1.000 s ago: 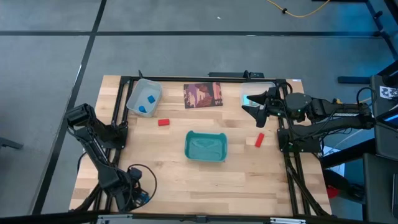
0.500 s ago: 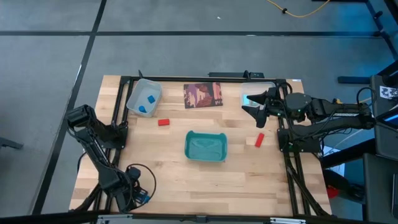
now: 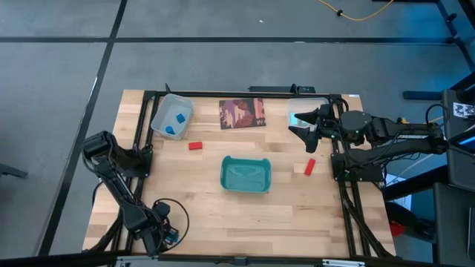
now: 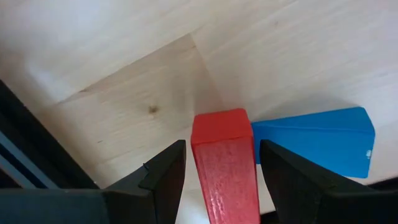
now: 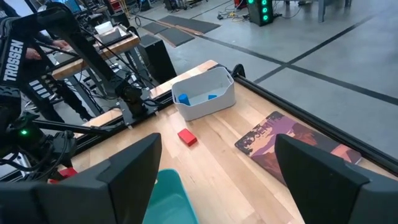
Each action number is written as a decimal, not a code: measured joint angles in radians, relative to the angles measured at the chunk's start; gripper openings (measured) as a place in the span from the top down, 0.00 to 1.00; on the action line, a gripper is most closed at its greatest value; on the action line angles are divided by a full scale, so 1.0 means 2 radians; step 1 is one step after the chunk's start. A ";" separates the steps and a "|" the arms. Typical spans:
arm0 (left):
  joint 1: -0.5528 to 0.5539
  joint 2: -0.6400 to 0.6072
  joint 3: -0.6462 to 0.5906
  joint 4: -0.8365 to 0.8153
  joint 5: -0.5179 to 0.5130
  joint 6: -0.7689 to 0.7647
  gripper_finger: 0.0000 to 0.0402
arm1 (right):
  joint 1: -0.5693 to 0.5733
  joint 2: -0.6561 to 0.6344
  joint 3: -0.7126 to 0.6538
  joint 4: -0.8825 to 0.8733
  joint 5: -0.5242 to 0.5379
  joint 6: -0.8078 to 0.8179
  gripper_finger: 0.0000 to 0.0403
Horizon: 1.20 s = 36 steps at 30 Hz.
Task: Sort & place blocks by color
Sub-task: Put the bottom square orange block into the blue green bin
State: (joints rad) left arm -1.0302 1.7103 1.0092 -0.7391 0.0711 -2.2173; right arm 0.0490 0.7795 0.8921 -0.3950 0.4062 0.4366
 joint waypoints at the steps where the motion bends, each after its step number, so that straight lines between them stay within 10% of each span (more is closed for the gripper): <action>1: 0.000 0.000 0.000 0.000 0.000 0.000 0.51 | 0.000 0.000 0.000 0.000 0.000 0.000 0.21; 28: -0.002 0.000 0.000 -0.004 -0.002 0.001 0.53 | 0.000 0.000 0.000 0.000 0.000 -0.002 0.21; 36: -0.002 -0.001 0.000 -0.004 0.000 0.013 0.70 | 0.000 0.000 0.000 0.000 0.000 -0.002 0.21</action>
State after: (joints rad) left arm -1.0344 1.7088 1.0096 -0.7467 0.0707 -2.1913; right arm 0.0490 0.7795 0.8921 -0.3950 0.4065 0.4324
